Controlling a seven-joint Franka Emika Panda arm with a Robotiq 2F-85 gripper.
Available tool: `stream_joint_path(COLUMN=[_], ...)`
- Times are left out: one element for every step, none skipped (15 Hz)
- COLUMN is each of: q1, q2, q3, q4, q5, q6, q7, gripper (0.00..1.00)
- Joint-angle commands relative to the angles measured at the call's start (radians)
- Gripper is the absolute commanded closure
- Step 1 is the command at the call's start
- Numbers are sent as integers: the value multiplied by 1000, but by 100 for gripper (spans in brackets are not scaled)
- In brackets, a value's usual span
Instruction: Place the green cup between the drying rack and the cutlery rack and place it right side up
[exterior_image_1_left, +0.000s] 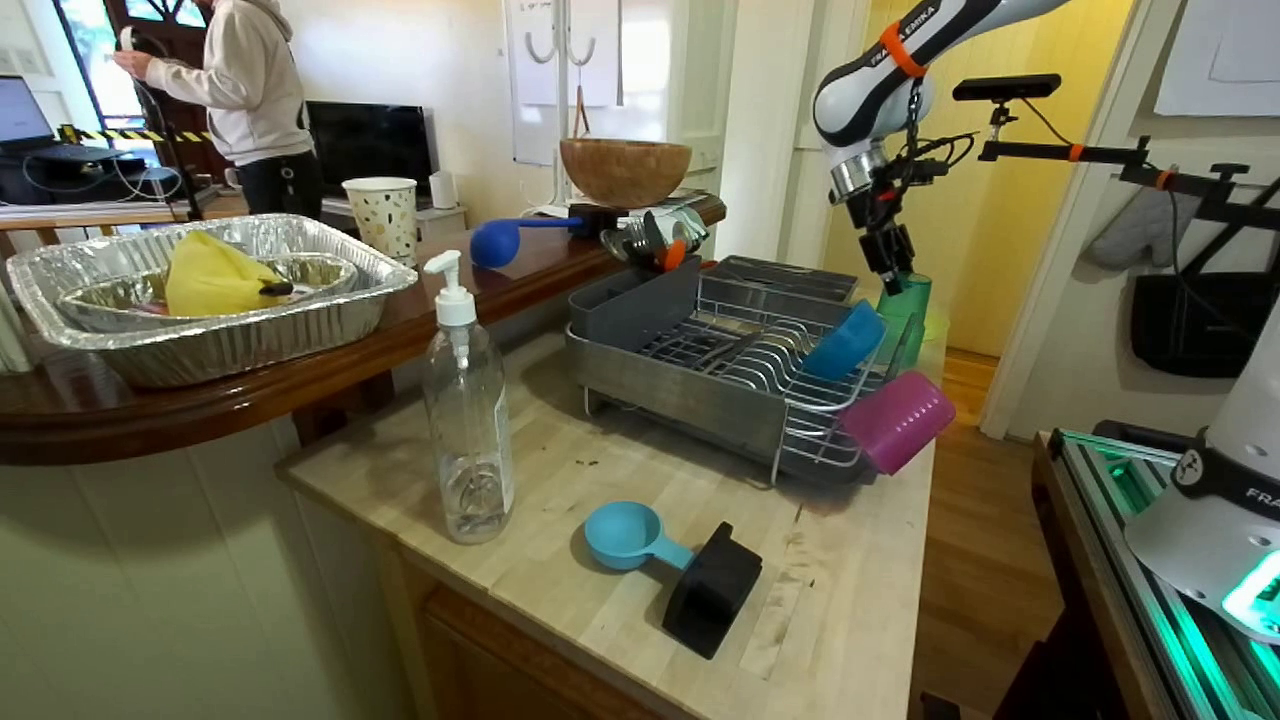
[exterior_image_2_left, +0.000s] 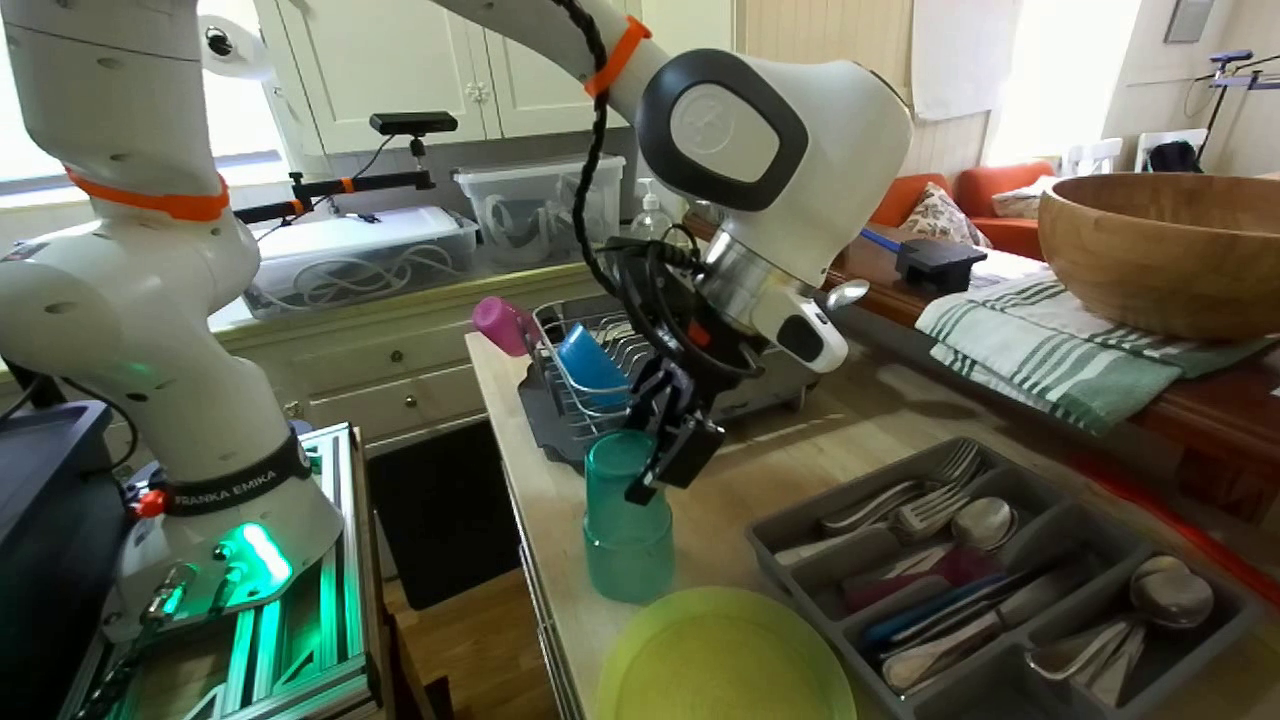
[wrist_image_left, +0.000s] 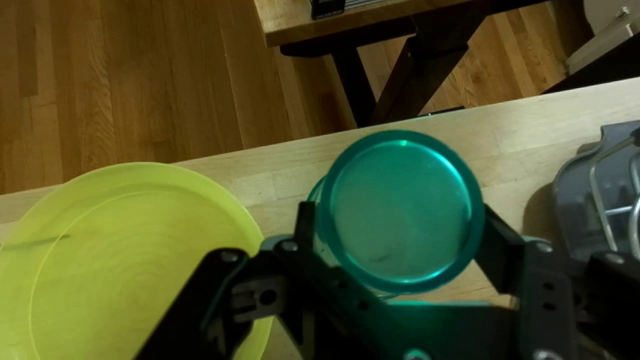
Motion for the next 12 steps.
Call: stream_joint_path(q1=[-19, -20, -26, -31, -38, -46, -54, -61, -70, -76, -80, -81], q2=[25, 22, 10, 5, -4, -4, -7, -5, 5, 6, 11, 14], q3=[18, 16, 12, 9, 3, -1, -5, -9, -11, -13, -12, -11], q4=[35, 39, 45, 53, 60, 69, 78, 87, 99, 105, 111, 114], q5=[15, 13, 17, 20, 20, 25, 29, 32, 45, 57, 65, 68], q6=[-23, -25, -30, -38, -40, -40, -49, -53, -54, -60, -61, -59], q7=[4, 11, 10, 10, 15, 19, 22, 30, 38, 45, 50, 62], gripper=[0, 0, 0, 0, 0, 0, 0, 0, 1, 0, 0, 0])
